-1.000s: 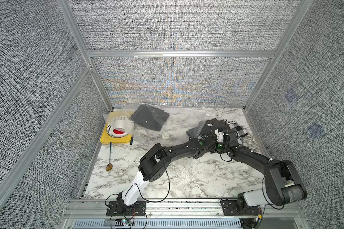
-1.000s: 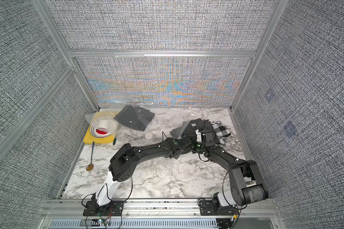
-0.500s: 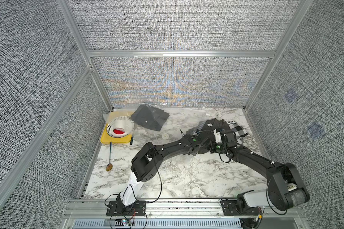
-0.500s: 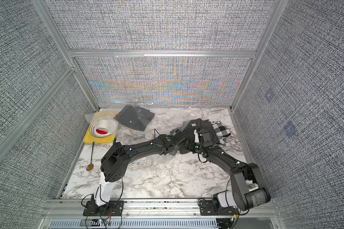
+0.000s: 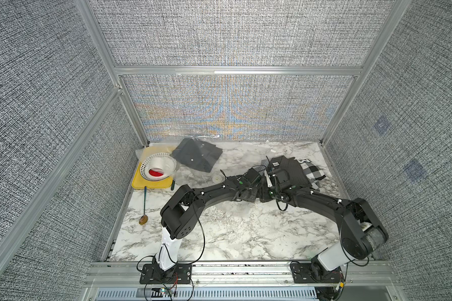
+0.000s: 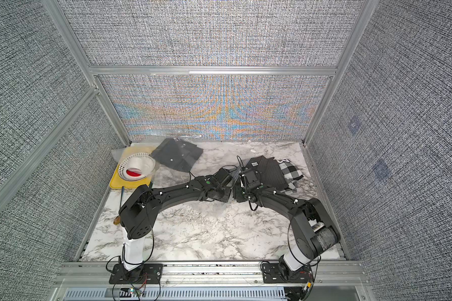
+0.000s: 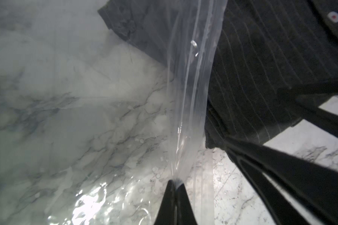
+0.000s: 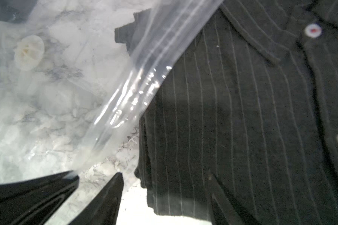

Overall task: Place the folded shirt into the vacuum bag
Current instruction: Adjust the vacuum bag at the center of the board.

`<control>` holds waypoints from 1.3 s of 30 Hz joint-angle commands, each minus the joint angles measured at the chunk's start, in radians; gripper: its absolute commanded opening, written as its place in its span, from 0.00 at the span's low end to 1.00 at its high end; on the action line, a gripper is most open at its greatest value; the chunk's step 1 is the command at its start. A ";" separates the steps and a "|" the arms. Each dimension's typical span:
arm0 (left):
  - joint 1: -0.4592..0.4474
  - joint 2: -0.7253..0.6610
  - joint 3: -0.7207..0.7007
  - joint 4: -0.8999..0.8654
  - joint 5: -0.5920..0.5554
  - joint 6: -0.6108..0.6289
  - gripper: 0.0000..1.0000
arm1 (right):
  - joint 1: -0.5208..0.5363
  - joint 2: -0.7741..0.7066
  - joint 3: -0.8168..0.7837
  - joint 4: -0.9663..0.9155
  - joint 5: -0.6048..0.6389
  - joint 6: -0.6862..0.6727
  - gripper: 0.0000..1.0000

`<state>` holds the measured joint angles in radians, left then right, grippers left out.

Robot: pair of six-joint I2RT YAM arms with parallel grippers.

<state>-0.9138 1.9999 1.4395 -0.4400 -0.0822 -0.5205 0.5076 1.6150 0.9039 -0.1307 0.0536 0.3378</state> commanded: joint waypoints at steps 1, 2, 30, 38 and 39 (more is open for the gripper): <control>0.000 -0.041 -0.019 0.059 0.023 -0.023 0.00 | 0.024 0.057 0.045 -0.064 0.110 -0.007 0.74; 0.000 -0.050 -0.031 0.070 0.019 -0.027 0.00 | 0.028 0.071 0.054 -0.071 0.123 -0.003 0.74; 0.023 -0.078 -0.130 0.188 0.069 -0.079 0.00 | -0.044 0.065 0.149 -0.078 -0.103 0.033 0.05; 0.023 -0.112 -0.149 0.226 0.096 -0.090 0.00 | -0.097 0.074 0.124 0.124 -0.446 0.175 0.00; 0.023 -0.119 -0.149 0.229 0.104 -0.090 0.00 | -0.100 0.077 0.115 0.164 -0.482 0.206 0.00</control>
<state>-0.8921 1.9022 1.2922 -0.2558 -0.0109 -0.6022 0.4133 1.6878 1.0321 -0.1135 -0.2317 0.4515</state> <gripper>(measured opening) 0.055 0.098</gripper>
